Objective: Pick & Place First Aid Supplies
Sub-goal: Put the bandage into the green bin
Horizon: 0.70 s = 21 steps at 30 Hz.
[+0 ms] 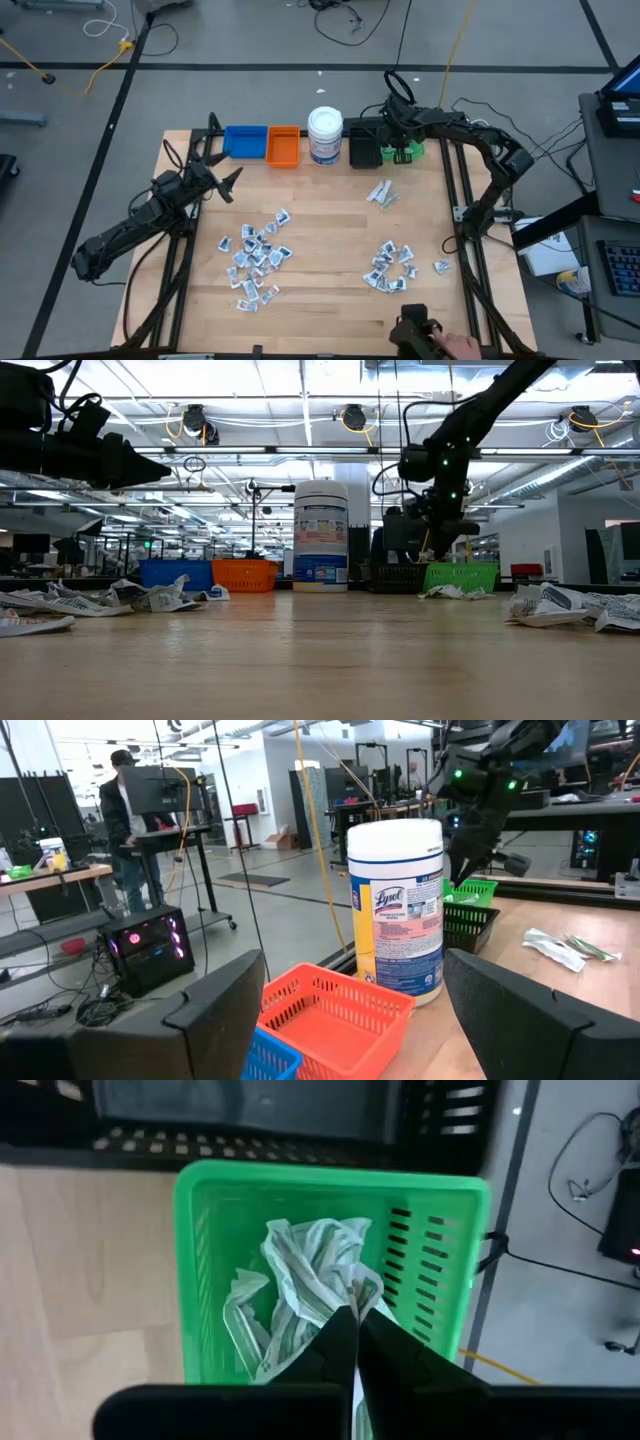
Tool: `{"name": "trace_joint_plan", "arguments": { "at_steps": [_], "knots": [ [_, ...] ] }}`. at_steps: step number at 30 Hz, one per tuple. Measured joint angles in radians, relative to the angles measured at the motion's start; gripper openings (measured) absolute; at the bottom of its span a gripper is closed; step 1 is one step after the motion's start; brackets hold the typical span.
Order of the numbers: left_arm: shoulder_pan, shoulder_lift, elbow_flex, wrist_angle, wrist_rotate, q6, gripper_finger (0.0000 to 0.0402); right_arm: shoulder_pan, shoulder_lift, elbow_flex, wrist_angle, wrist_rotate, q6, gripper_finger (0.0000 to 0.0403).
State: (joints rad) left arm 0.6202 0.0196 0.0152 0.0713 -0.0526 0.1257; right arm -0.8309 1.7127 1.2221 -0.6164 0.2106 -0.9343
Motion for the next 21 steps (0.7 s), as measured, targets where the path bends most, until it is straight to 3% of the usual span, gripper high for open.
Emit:
{"name": "trace_joint_plan", "arguments": {
  "at_steps": [10, 21],
  "knots": [
    [0.0, 0.0, 0.0, 0.0, 0.0, 0.0, 0.031, -0.001, 0.037, 0.0, 0.016, 0.002, -0.03, 0.0033],
    [0.0, 0.0, 0.0, 0.0, 0.0, 0.0, 0.031, -0.001, 0.029, -0.002, 0.012, 0.025, 0.118, 0.0152]
  ]
}}
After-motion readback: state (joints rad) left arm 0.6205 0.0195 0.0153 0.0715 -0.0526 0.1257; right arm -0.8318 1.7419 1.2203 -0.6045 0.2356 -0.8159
